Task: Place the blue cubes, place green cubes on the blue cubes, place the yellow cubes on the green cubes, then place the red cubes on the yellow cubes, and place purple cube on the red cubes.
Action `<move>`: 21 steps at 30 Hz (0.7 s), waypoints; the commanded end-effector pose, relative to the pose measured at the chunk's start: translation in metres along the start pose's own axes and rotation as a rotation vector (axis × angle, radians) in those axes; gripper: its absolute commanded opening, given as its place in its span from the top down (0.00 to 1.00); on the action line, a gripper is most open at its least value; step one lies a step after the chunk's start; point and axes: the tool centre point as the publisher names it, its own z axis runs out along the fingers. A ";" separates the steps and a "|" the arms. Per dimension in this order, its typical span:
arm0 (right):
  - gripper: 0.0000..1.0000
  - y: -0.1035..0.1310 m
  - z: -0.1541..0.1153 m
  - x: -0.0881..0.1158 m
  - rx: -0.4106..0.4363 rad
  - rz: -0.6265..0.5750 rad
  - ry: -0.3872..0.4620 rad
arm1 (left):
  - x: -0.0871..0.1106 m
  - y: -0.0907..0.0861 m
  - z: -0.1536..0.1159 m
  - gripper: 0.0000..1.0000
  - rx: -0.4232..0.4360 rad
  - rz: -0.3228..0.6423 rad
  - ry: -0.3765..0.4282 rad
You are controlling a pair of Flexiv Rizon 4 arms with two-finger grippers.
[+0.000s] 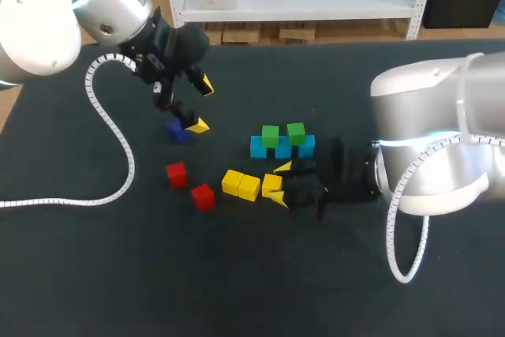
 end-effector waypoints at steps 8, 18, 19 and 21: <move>1.00 0.002 0.001 -0.001 0.025 0.007 0.007 | 0.001 0.001 0.000 0.00 0.002 0.003 -0.002; 1.00 0.016 -0.013 -0.021 -0.058 -0.002 0.010 | 0.001 0.001 0.000 0.00 0.002 0.003 -0.002; 1.00 0.017 -0.014 -0.025 -0.088 -0.007 0.005 | 0.001 0.001 0.000 0.00 0.002 0.003 -0.002; 1.00 0.017 -0.017 -0.031 -0.125 -0.020 0.005 | 0.001 0.001 0.000 0.00 0.002 0.003 -0.002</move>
